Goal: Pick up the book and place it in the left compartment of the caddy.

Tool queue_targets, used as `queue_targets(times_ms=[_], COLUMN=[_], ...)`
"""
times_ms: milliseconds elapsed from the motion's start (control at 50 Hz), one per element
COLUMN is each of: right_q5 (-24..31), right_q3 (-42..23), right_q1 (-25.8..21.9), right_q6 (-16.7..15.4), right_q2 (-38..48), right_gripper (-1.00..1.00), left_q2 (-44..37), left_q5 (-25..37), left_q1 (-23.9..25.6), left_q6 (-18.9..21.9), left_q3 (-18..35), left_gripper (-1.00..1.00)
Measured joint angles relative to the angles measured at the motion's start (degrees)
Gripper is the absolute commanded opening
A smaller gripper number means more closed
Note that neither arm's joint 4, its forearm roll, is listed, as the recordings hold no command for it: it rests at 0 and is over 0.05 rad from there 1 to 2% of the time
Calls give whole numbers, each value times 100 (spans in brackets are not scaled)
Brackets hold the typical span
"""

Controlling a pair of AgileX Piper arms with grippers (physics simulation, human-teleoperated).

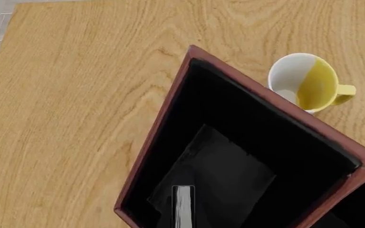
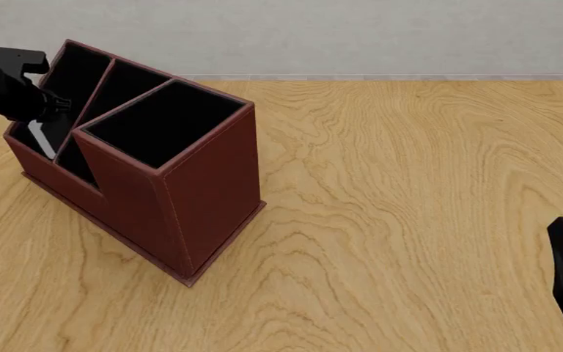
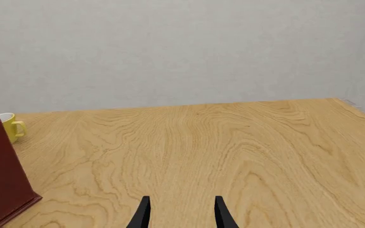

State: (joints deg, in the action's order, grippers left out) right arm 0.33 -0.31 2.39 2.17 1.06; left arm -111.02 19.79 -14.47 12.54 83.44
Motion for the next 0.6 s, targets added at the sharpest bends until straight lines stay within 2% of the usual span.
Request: queue_targets(times_ms=[600], right_q5=[11], right_q3=[-7], right_q1=[10], right_q6=[11], right_q2=[-11], right_gripper=[100], left_q2=[-112], left_q5=[-97], left_q1=[-29], left_q6=[33], left_q3=[-47], left_gripper=[-100])
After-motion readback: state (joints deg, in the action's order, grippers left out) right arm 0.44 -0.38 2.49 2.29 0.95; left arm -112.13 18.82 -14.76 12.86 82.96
